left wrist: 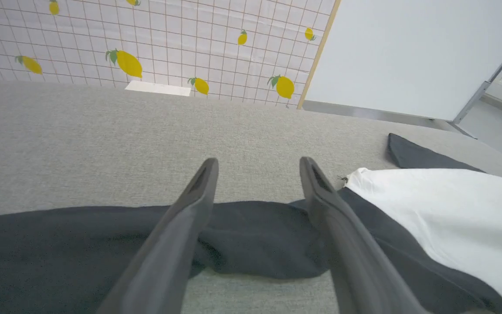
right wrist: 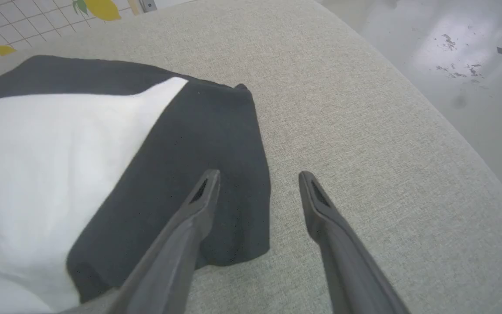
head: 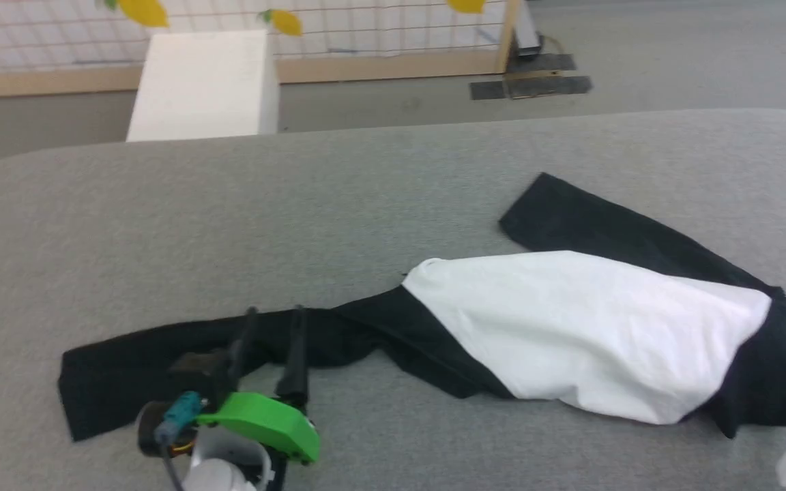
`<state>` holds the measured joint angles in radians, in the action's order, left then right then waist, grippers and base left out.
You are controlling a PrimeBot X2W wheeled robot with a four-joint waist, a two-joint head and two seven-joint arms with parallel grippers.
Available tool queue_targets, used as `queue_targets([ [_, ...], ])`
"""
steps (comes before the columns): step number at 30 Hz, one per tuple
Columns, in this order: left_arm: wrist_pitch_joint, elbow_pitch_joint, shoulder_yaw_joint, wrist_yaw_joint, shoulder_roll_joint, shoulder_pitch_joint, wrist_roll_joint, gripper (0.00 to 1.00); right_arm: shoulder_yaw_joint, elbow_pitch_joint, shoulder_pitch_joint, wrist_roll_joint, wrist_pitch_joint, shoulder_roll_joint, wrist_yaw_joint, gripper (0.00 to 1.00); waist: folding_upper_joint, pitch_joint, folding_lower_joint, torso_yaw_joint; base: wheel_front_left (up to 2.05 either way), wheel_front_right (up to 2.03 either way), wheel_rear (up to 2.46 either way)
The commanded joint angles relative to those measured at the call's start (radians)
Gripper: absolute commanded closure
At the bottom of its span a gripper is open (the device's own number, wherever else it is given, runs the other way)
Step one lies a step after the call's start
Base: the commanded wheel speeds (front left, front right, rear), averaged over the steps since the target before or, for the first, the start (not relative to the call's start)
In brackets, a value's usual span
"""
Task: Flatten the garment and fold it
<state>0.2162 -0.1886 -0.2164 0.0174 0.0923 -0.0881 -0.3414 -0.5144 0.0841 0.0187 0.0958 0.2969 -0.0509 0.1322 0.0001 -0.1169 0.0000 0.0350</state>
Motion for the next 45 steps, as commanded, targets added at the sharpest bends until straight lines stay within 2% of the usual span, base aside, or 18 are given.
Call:
queue_targets([
  [1, -0.019, 0.005, -0.025, -0.017, 0.002, -0.003, 0.011, 0.00, 0.037, 0.003, 0.011, 0.007, -0.054, 0.000, -0.002, 0.00, -0.0001, 0.023, 0.0000, 0.053, 0.00, 0.00, 0.00],
  [5, -0.111, 0.000, -0.107, -0.050, -0.006, -0.014, 0.020, 0.00, 0.107, 0.007, 0.028, 0.017, -0.155, 0.001, -0.002, 0.00, -0.0001, 0.023, 0.0000, 0.068, 0.00, 0.00, 0.00],
  [8, -0.206, -0.017, -0.147, -0.057, -0.016, -0.025, 0.001, 0.00, 0.155, 0.015, 0.033, 0.029, -0.181, 0.001, -0.002, 0.00, -0.0001, 0.023, 0.0000, 0.081, 0.00, 0.00, 0.00],
  [18, -0.485, -0.065, -0.171, 0.021, -0.036, -0.096, -0.106, 0.00, 0.241, 0.013, 0.025, 0.071, -0.179, 0.001, -0.002, 0.00, -0.0001, 0.003, 0.0000, 0.123, 0.00, 0.00, 0.00],
  [23, -0.573, -0.094, -0.168, 0.065, -0.039, -0.146, -0.152, 0.00, 0.258, 0.011, 0.015, 0.081, -0.179, 0.001, -0.002, 0.00, -0.0001, -0.019, 0.0000, 0.138, 0.00, 0.00, 0.00],
  [28, -0.631, -0.128, -0.183, 0.089, -0.040, -0.193, -0.169, 0.00, 0.268, 0.013, 0.005, 0.097, -0.183, 0.001, -0.002, 0.00, -0.0001, -0.037, 0.0000, 0.144, 0.00, 0.00, 0.00],
  [29, -0.631, -0.131, -0.184, 0.089, -0.040, -0.202, -0.173, 0.02, 0.270, 0.015, 0.003, 0.099, -0.183, 0.001, -0.002, 0.00, -0.0001, -0.040, 0.0000, 0.145, 0.00, 0.00, 0.00],
  [30, -0.628, -0.135, -0.187, 0.088, -0.041, -0.211, -0.179, 0.19, 0.272, 0.016, 0.001, 0.101, -0.184, 0.001, -0.002, 0.00, -0.0001, -0.042, 0.0000, 0.145, 0.00, 0.00, 0.00],
  [31, -0.624, -0.138, -0.190, 0.086, -0.041, -0.218, -0.182, 0.55, 0.274, 0.018, -0.001, 0.102, -0.185, 0.001, -0.002, 0.00, -0.0001, -0.043, 0.0000, 0.145, 0.00, 0.00, 0.00],
  [32, -0.618, -0.141, -0.196, 0.082, -0.041, -0.226, -0.186, 0.73, 0.275, 0.020, -0.003, 0.103, -0.186, 0.001, -0.002, 0.00, -0.0001, -0.045, 0.0000, 0.145, 0.00, 0.00, 0.00],
  [33, -0.614, -0.143, -0.201, 0.076, -0.041, -0.230, -0.189, 1.00, 0.276, 0.022, -0.004, 0.104, -0.187, 0.001, -0.002, 0.00, -0.0001, -0.045, 0.0000, 0.144, 0.00, 0.00, 0.00],
  [39, -0.556, -0.132, -0.205, 0.058, -0.039, -0.215, -0.202, 1.00, 0.266, 0.028, -0.003, 0.104, -0.190, 0.001, -0.002, 0.00, -0.0001, -0.032, 0.0000, 0.120, 0.00, 0.00, 0.00],
  [42, -0.527, -0.068, -0.192, 0.052, -0.024, -0.158, -0.218, 1.00, 0.256, 0.020, 0.004, 0.101, -0.189, 0.001, -0.002, 0.00, -0.0001, -0.020, 0.0000, 0.096, 0.00, 0.00, 0.00],
  [45, -0.524, 0.025, -0.178, 0.069, 0.012, -0.069, -0.225, 1.00, 0.243, 0.011, 0.010, 0.098, -0.183, 0.001, -0.002, 0.00, -0.0001, -0.012, 0.0000, 0.069, 0.00, 0.00, 0.00],
])
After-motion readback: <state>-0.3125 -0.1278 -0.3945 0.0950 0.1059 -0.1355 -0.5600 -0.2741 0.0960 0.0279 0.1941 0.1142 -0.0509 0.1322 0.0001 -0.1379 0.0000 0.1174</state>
